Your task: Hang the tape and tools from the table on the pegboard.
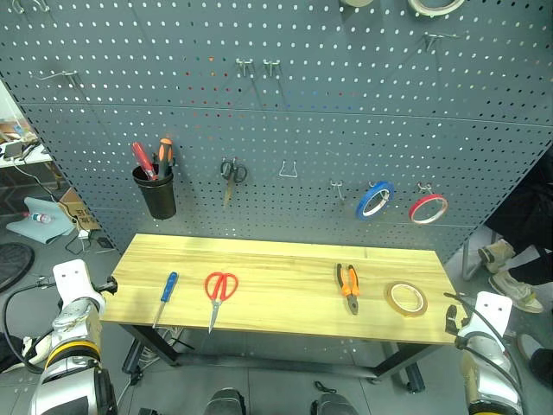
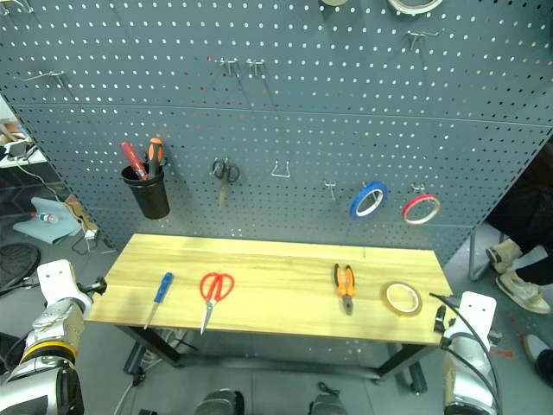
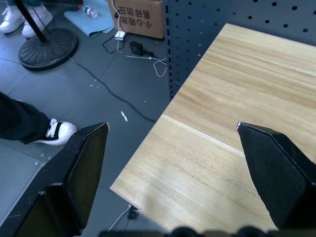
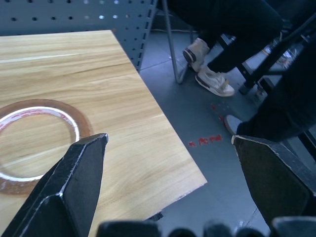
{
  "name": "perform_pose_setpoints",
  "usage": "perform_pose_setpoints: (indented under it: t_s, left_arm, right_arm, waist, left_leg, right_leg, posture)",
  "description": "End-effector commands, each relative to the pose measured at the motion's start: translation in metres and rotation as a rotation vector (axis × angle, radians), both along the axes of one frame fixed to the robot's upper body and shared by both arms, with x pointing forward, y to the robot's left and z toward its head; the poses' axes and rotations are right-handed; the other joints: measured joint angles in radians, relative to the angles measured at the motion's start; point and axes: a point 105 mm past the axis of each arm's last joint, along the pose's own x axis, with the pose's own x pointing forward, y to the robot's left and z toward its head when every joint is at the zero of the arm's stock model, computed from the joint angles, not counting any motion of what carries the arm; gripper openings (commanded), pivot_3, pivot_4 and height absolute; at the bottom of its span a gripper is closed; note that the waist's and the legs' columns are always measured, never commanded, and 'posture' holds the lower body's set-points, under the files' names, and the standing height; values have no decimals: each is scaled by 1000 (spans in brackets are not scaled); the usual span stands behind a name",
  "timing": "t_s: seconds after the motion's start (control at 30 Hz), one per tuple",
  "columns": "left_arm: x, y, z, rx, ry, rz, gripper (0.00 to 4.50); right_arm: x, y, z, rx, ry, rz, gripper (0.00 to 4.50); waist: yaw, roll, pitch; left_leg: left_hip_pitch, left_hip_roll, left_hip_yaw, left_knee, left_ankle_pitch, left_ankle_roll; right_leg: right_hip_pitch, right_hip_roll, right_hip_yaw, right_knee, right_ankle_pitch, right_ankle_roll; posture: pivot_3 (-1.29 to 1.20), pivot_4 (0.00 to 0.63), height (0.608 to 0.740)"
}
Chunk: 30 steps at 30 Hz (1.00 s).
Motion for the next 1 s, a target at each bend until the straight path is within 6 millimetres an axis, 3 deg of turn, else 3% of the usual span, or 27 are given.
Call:
perform_pose_setpoints:
  t_s: [0.03, 0.17, 0.37, 0.5, 0.67, 0.77, 1.0]
  left_arm:
    - [30, -30, 53, 87, -162, -288, 4422]
    - [36, -78, 79, 72, -221, -588, 4422]
    - [25, -223, 124, -6, -240, -1274, 4422]
    - [8, -287, 147, -51, -293, -1569, 4422]
    - [-14, -327, 160, -131, -300, -1813, 4422]
    - [-33, -350, 157, -192, -274, -1978, 4422]
    - [-43, -357, 158, -242, -270, -2053, 4422]
  right_arm:
    - [22, 17, 29, -69, -18, 215, 4500]
    - [29, 32, 40, -77, 29, 397, 4500]
    - [45, 46, 58, -58, 191, 719, 4500]
    - [57, 49, 67, -42, 267, 830, 4500]
    - [65, 54, 65, -19, 357, 918, 4500]
    - [75, 55, 58, 5, 407, 922, 4500]
    - [95, 53, 57, 13, 436, 895, 4500]
  waist:
    - [0, 0, 0]
    - [-1, 0, 2]
    - [1, 1, 42]
    - [0, -1, 84]
    - [-2, -6, 152]
    - [-2, -4, 197]
    - [1, -3, 266]
  left_leg:
    - [0, 0, 0, 0, 0, 0]
    - [0, 0, 1, 0, 0, 0]
    - [0, 0, 1, 2, 0, 0]
    - [-1, 0, 1, 8, 0, 1]
    - [-3, -1, 0, 19, -2, 8]
    - [-7, -2, 0, 21, 1, 14]
    - [-20, -3, -1, 34, 0, 22]
  right_leg:
    - [0, 0, 0, 0, 0, 0]
    - [0, -1, 0, 0, 0, 0]
    - [0, -1, 1, 2, -1, -1]
    - [4, 1, 5, 5, -1, -1]
    - [1, 4, 14, 13, -1, 0]
    - [-3, 5, 17, 15, -1, 1]
    - [-7, 5, 19, 16, -2, 4]
  posture:
    - [81, 17, 740]
    - [75, 46, 740]
    - [58, 138, 740]
    - [59, 197, 740]
    - [46, 281, 740]
    - [42, 314, 740]
    - [34, 388, 740]
